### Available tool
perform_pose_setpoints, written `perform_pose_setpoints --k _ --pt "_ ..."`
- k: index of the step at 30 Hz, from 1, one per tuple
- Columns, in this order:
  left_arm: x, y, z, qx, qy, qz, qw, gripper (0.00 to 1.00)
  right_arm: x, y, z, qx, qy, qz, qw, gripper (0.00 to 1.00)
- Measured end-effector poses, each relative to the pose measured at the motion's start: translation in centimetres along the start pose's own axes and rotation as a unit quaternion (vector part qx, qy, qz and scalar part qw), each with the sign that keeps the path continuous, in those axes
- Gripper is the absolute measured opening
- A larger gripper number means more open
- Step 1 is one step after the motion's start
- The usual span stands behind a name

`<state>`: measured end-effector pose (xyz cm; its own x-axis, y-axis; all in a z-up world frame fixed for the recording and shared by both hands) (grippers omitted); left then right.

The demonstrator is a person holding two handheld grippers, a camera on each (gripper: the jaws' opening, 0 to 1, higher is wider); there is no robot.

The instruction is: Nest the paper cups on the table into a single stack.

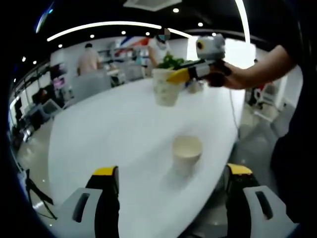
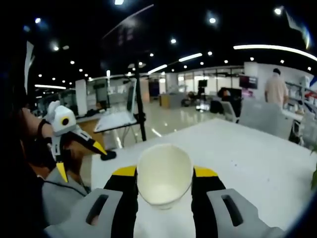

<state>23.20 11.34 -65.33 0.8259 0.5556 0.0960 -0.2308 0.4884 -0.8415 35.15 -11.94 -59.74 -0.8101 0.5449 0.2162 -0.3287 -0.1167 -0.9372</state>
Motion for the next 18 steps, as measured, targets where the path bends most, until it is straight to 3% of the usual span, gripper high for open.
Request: perform_pose_setpoints --k 18 --pt "0.6 0.4 0.8 -0.016 -0.004 0.018 0.9997 0.87 5.3 0.2 0.9 -0.005 -0.044 0.007 0.9990 0.38"
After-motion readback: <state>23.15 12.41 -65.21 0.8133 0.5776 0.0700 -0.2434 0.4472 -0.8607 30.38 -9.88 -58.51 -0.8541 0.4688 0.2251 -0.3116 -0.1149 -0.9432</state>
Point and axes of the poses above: the point that each gripper's makers call its tool centre point, and the gripper's own axes: z roughly backward along the fingers, x roughly to its left, y roughly out of its underside, the point moved 7 cm from there along z, roughly backward along the fingers, and after that the axes turned 10 degrees about -z, right-handed, at the moved point
